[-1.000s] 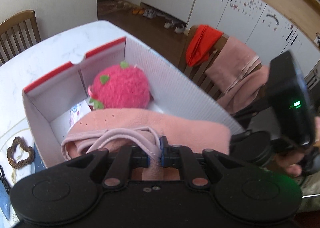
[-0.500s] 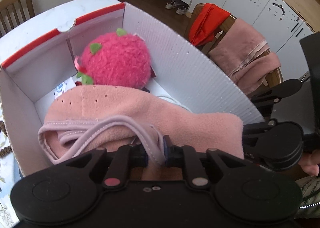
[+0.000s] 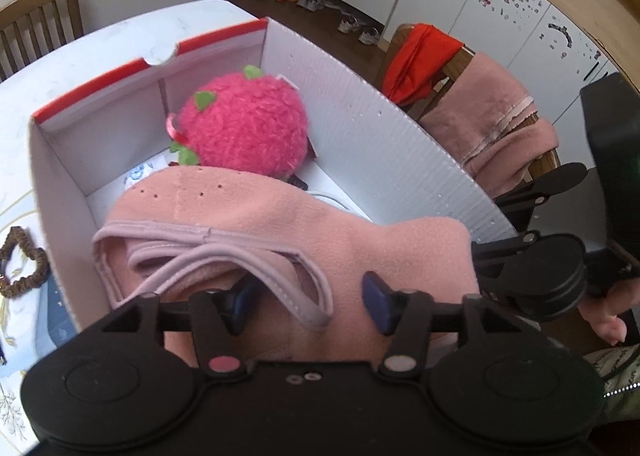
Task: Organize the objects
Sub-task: 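Open the left tool to release the hat and withdraw it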
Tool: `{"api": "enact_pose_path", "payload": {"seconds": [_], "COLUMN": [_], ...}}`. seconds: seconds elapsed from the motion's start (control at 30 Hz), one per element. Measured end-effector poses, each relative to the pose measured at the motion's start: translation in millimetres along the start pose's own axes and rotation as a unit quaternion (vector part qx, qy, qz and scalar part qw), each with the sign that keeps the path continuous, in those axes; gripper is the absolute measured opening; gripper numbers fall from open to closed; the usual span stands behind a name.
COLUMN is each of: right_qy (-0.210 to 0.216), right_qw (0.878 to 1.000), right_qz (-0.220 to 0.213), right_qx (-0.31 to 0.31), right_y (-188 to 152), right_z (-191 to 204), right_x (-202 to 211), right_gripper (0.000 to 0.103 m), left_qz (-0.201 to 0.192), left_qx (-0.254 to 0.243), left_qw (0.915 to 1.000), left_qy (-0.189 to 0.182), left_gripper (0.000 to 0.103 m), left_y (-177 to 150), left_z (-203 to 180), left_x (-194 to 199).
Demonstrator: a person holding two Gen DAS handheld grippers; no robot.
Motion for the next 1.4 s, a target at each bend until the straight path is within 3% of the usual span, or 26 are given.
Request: {"api": "enact_pose_path", "payload": {"seconds": [0.2,0.33,0.5,0.8,0.93,1.07,1.27,1.4], "right_qy": [0.0,0.0,0.0,0.0,0.0,0.0,-0.002,-0.004], "right_qw": [1.0,1.0,1.0,1.0,1.0,1.0,1.0,1.0], "right_qz": [0.0,0.0,0.001,0.001,0.001,0.001,0.003,0.005], "right_qx": [0.0,-0.001,-0.001,-0.001,-0.001,-0.001,-0.002,-0.003], "right_y": [0,0,1,1,2,2,0,1], "right_z": [0,1,1,2,1,1,0,0], "right_x": [1,1,1,1,1,0,0,-2], "right_gripper": [0.005,0.005,0.005,0.005,0.005,0.005,0.005,0.005], "left_qz": [-0.019,-0.039,-0.071,-0.117,-0.137,-0.147,-0.128,-0.102], "left_qx": [0.015,0.021,0.038,0.078,0.112,0.156,0.209,0.222], "left_qw": [0.9997,0.999,0.9966,0.9888,0.9806,0.9665,0.9441,0.9349], "left_qy": [0.0,0.004,0.016,0.049,0.085,0.141,0.22,0.258], "left_gripper": [0.066,0.08,0.081,0.099,0.102,0.102,0.102,0.102], "left_y": [-2,-2,-3,-9,-13,-19,-32,-40], "left_z": [5,6,14,39,59,92,150,183], "left_x": [15,30,54,92,106,119,120,104]}}
Point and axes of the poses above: each gripper's, at about its wrist camera, not at the fingertips, and x roughly against the way its jaws point, z to its left, y to its top, the point moved 3 cm from there along -x, roughly the way its jaws point, and after that the axes turned 9 degrees about y, right-handed, at the moved point
